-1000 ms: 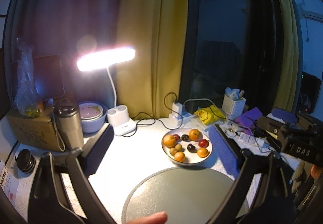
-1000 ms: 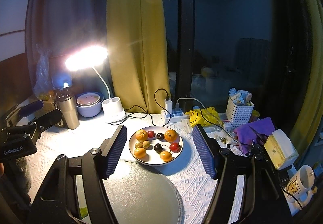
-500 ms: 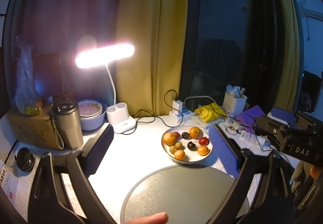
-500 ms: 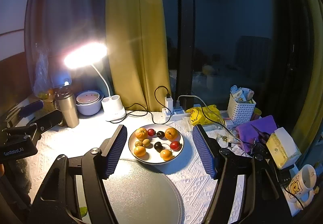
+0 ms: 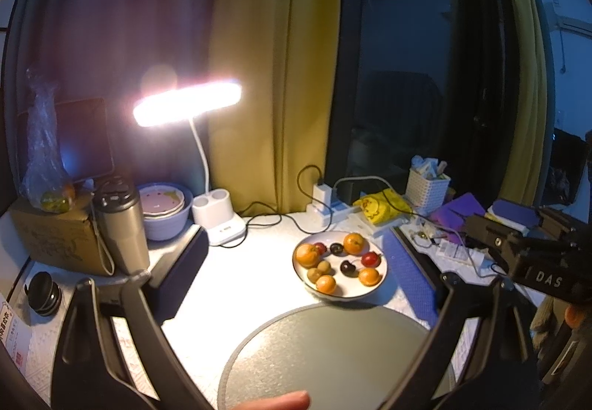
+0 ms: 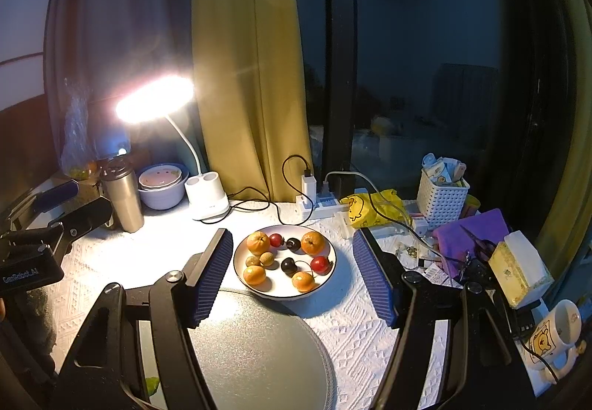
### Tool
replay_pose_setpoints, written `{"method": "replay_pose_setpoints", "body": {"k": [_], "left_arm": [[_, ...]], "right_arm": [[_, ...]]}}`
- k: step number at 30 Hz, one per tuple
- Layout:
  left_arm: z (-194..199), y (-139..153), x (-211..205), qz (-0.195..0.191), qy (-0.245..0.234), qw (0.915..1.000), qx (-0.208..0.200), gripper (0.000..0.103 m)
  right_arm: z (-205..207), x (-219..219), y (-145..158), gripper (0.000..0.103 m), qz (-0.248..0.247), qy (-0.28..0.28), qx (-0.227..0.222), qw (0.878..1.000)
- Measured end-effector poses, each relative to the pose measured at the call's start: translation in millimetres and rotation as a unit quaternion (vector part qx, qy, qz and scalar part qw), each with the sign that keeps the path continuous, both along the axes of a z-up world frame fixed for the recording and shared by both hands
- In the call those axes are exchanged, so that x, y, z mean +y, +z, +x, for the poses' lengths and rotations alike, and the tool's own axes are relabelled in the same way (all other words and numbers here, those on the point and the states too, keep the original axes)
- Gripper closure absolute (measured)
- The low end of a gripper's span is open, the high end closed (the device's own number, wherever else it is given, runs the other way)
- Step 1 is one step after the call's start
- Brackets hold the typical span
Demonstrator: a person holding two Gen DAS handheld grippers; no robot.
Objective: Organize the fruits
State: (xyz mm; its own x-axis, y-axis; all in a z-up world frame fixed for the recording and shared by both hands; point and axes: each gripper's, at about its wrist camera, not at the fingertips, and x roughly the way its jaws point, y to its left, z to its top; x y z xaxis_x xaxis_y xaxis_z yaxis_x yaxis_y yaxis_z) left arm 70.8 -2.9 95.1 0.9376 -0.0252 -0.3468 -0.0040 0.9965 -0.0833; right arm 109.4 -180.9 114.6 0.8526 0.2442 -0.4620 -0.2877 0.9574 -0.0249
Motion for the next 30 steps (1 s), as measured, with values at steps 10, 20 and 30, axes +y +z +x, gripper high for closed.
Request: {"method": "replay_pose_setpoints", "body": {"k": [10, 20, 30], "left_arm": [[1.8, -0.2, -2.2, 0.000, -0.005, 1.0000, 0.001, 0.007], [2.8, -0.3, -2.1, 0.001, -0.005, 1.0000, 0.001, 0.007], [5.1, -0.7, -1.9, 0.003, -0.005, 1.0000, 0.002, 0.007]], "right_arm": [[1.0, -1.1, -0.3, 0.033, 0.000, 0.000, 0.000, 1.000], [1.3, -1.0, -0.6, 0.032, 0.000, 0.001, 0.001, 1.000], [1.9, -0.6, -1.2, 0.032, 0.000, 0.000, 0.002, 1.000]]}}
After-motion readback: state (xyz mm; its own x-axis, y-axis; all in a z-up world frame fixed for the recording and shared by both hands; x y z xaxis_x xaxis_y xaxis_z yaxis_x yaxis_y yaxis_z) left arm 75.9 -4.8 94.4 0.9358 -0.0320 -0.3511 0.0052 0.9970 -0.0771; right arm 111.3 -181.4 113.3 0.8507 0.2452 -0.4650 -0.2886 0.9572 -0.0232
